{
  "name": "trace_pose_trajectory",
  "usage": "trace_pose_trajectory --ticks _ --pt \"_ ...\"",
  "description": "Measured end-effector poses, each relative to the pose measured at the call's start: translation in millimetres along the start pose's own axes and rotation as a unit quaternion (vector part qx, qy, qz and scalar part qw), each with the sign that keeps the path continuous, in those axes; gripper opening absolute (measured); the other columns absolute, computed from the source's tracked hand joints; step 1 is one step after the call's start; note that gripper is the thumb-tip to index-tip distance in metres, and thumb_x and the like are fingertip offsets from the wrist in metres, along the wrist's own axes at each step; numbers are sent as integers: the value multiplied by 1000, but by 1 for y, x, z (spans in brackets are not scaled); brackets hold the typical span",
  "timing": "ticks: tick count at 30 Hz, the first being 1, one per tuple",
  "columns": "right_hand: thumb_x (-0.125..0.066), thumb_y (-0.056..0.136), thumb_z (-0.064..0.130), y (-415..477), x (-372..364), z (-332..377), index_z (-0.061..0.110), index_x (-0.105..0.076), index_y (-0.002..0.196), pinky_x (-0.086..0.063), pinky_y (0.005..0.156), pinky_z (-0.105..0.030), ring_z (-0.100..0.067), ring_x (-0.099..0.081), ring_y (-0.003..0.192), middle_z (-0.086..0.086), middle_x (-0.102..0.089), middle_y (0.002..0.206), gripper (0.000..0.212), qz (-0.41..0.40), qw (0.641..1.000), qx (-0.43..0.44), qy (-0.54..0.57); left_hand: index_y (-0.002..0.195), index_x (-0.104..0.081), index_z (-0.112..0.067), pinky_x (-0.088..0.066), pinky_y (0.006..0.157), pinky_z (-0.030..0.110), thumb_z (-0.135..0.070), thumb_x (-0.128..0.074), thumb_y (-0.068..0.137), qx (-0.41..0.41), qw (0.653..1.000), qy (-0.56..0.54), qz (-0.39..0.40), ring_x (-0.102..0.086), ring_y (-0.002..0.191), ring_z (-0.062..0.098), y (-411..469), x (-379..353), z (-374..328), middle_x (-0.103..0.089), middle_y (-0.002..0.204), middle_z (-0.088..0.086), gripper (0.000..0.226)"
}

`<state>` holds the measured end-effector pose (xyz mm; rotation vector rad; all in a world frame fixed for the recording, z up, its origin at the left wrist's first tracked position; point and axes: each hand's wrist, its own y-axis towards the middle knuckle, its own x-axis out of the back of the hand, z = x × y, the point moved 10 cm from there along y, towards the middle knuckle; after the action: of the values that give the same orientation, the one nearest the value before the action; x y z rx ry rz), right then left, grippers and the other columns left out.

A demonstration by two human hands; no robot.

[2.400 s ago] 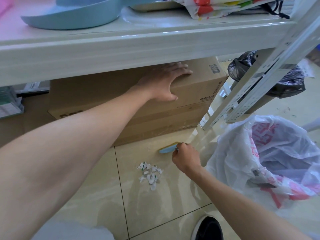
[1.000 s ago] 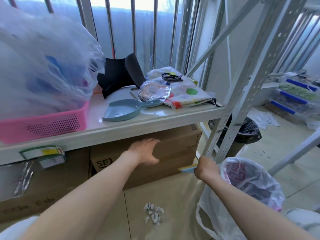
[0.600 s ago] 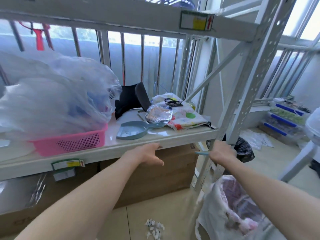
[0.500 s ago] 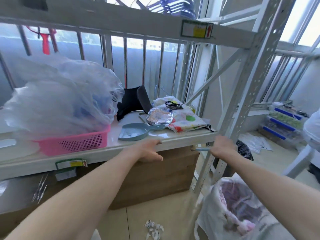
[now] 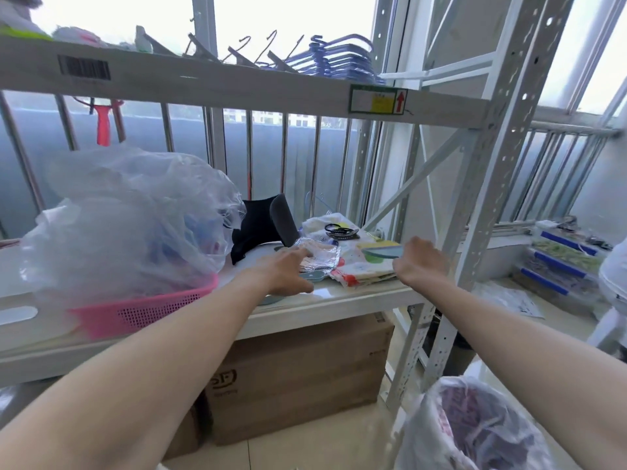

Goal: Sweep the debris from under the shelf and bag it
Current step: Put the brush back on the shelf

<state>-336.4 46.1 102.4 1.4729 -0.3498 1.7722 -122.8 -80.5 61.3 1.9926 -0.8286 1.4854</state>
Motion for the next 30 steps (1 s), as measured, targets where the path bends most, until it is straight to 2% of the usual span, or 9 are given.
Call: trace_pose_trajectory --ticks 2,4,7,10,13,18,23,27,30 --pt "-54 84 8 12 -5 7 6 -53 85 -43 63 -31 -31 -59 78 -11 -60 84 2 -11 1000 1 15 147 -33 -31 -42 103 42 -50 -66 72 5 1000 8 -11 -41 134 18 13 3 2 -39 151 -4 84" --pt "-55 86 10 25 -16 13 5 -59 96 -46 67 -32 -33 -63 89 -13 -63 92 12 -12 1000 -3 24 147 -33 -31 -43 102 40 -49 -66 73 9 1000 15 -17 -41 134 18 25 1 6 -39 151 -4 83" --pt "-55 87 12 44 -44 19 2 -59 112 -47 72 -33 -32 -64 97 -13 -64 106 27 3 1000 -6 18 148 -32 -30 -40 95 31 -47 -66 77 9 1000 22 -21 -41 133 18 46 -7 11 -39 151 -4 80" --pt "-53 88 11 63 -74 20 2 -58 114 -47 76 -33 -33 -62 103 -14 -63 113 28 18 1000 2 2 148 -32 -30 -38 89 29 -49 -65 82 3 999 43 -30 -44 130 19 62 -13 11 -43 148 -3 77" --pt "-57 87 13 80 -95 19 3 -60 111 -47 75 -34 -33 -62 104 -15 -65 111 26 17 1000 5 4 149 -31 -32 -39 96 31 -57 -63 83 1 998 48 -32 -44 131 21 76 -21 15 -44 148 -1 77" --pt "-61 87 19 90 -116 16 5 -61 111 -46 71 -32 -31 -62 101 -13 -65 109 28 24 1000 9 -2 149 -32 -29 -34 107 35 -63 -63 80 1 1000 -2 -8 -39 137 21 96 -36 24 -38 153 -1 83" --pt "-58 89 27 80 -108 9 7 -62 103 -40 70 -32 -31 -62 97 -11 -64 103 25 21 1000 21 10 149 -33 -27 -33 109 36 -62 -65 79 -2 1000 -17 -11 -38 138 21 93 -38 18 -37 153 0 84" --pt "-58 89 21 61 -78 -8 3 -61 99 -47 72 -34 -33 -63 93 -11 -61 91 20 10 1000 16 8 146 -37 -27 -33 108 36 -56 -68 80 -37 999 -18 -35 -39 137 20 75 -26 -3 -41 151 0 79" --pt "-55 88 13 46 -59 -30 5 -60 93 -48 69 -33 -34 -63 89 -13 -63 93 11 9 1000 3 0 144 -41 -27 -34 110 38 -53 -69 79 -73 995 -32 -55 -39 136 17 60 -18 -25 -44 147 -3 75"
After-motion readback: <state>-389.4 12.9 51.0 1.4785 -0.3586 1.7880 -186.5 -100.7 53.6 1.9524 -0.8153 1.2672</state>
